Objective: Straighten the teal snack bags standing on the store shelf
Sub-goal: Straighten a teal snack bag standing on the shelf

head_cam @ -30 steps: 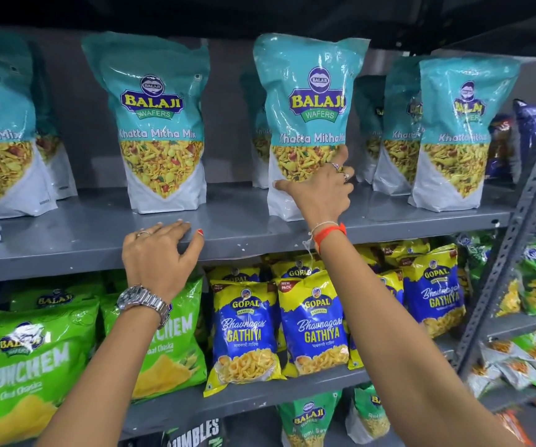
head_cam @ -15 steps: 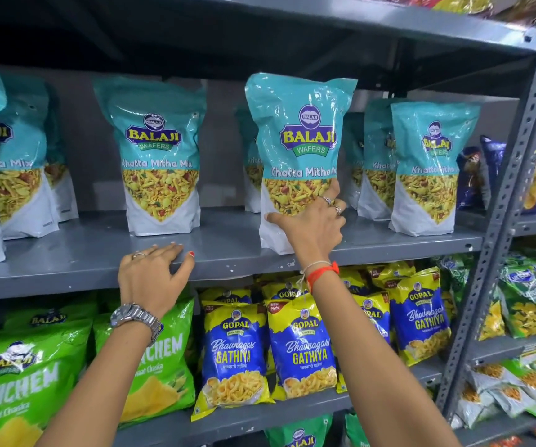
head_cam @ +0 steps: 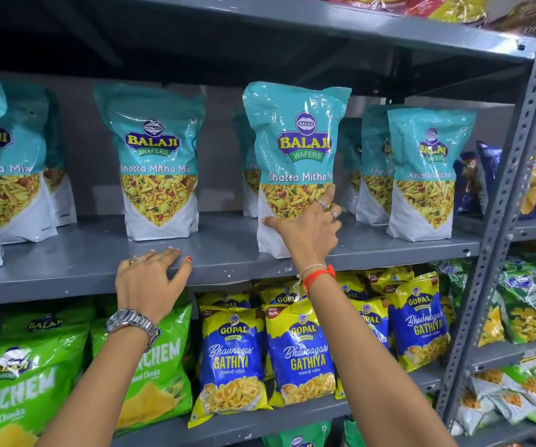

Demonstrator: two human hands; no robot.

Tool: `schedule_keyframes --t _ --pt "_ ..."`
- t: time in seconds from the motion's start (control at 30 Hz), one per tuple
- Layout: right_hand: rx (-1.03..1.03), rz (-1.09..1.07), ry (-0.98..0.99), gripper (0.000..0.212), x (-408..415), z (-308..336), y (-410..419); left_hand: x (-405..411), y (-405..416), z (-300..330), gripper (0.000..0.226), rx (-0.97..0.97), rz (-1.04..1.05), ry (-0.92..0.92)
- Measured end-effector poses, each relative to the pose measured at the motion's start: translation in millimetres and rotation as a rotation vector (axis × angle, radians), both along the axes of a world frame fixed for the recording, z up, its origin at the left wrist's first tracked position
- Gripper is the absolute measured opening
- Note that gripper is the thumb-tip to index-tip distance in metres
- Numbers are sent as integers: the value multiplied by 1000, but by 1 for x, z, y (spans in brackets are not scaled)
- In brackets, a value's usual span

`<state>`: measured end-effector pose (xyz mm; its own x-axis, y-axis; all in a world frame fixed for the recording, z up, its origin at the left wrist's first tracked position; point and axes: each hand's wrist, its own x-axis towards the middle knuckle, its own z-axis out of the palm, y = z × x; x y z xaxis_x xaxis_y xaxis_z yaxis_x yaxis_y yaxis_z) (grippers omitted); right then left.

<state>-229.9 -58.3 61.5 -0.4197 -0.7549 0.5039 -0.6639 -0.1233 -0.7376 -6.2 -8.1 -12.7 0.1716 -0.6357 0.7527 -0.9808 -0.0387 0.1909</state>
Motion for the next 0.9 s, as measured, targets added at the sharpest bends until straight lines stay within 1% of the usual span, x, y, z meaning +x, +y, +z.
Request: schedule_keyframes --t 0.5,0.9 --pt "-16 8 -6 133 2 -3 -17 -3 -1 -2 55 -38 25 -15" --pt "-28 13 4 132 3 -5 -15 -4 2 0 57 -3 23 -22"
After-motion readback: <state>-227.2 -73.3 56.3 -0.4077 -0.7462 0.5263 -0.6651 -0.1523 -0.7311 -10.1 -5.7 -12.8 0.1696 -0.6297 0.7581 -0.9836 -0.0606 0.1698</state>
